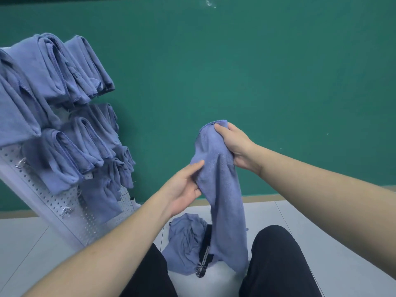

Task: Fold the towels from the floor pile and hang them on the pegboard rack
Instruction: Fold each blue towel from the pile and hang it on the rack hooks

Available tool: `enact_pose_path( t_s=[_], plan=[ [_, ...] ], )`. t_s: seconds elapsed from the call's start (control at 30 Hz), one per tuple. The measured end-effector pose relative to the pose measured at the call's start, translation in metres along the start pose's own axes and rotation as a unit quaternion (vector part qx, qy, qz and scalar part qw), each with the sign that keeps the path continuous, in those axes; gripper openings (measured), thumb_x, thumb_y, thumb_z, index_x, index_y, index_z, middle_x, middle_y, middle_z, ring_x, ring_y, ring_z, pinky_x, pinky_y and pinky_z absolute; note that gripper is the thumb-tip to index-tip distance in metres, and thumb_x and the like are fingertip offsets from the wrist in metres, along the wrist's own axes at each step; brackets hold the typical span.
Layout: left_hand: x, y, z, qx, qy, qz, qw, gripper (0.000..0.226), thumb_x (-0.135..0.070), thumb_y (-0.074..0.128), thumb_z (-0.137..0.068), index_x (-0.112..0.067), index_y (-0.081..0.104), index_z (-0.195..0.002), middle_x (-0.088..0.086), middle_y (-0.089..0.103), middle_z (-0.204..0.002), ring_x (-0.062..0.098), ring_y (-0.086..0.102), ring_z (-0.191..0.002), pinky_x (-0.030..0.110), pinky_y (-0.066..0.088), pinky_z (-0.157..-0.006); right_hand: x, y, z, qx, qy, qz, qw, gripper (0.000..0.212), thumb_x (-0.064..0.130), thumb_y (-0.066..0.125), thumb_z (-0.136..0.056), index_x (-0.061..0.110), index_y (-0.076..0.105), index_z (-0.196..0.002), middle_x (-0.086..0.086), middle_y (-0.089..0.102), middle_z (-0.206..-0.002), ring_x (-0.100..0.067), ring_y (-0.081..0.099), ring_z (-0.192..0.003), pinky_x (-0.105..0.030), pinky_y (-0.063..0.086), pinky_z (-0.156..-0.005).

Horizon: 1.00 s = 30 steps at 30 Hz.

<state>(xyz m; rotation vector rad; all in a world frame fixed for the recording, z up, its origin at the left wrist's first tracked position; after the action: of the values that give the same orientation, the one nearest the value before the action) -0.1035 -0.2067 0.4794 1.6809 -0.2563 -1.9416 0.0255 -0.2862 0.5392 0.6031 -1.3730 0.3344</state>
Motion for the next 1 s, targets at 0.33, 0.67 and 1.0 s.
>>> enact_pose_path(
  t_s=[0.33, 0.67, 1.0],
  plan=[
    [-0.018, 0.004, -0.014, -0.09, 0.079, -0.01, 0.993, 0.022, -0.013, 0.057, -0.101, -0.013, 0.057, -0.123, 0.009, 0.076, -0.11, 0.018, 0.074, -0.098, 0.034, 0.059, -0.077, -0.027, -0.009, 0.022, 0.139, 0.187, 0.042, 0.972, 0.048, 0.057, 0.057, -0.093, 0.014, 0.071, -0.109, -0.011, 0.074, -0.114, -0.025, 0.072, -0.1, -0.034, 0.058, -0.083],
    [-0.038, -0.026, -0.015, -0.207, 0.086, -0.099, 0.969, 0.016, -0.018, 0.061, -0.098, -0.017, 0.058, -0.114, 0.008, 0.073, -0.112, 0.018, 0.073, -0.083, 0.03, 0.057, -0.065, -0.033, -0.011, 0.028, 0.156, 0.085, 0.179, 0.968, 0.027, 0.025, 0.063, -0.097, 0.017, 0.068, -0.122, 0.002, 0.075, -0.115, -0.017, 0.07, -0.109, -0.037, 0.057, -0.093],
    [-0.002, -0.023, 0.001, 0.01, -0.003, -0.017, 1.0, 0.042, -0.022, 0.059, -0.096, -0.001, 0.061, -0.132, 0.017, 0.064, -0.132, 0.029, 0.062, -0.122, 0.044, 0.045, -0.107, -0.025, -0.006, 0.015, 0.029, 0.072, 0.077, 0.994, 0.007, 0.018, 0.064, -0.097, 0.013, 0.066, -0.101, -0.007, 0.075, -0.102, -0.017, 0.071, -0.085, -0.027, 0.059, -0.073]
  ],
)
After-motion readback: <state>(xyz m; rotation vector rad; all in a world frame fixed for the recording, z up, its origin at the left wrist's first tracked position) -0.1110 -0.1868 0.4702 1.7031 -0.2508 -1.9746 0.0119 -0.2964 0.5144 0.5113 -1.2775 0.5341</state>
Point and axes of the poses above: each hand's wrist, its own z-axis away from the middle knuckle, its own y-axis out of the palm, x = y × z, the point moved 5 cm from there along -z, towards the middle knuckle
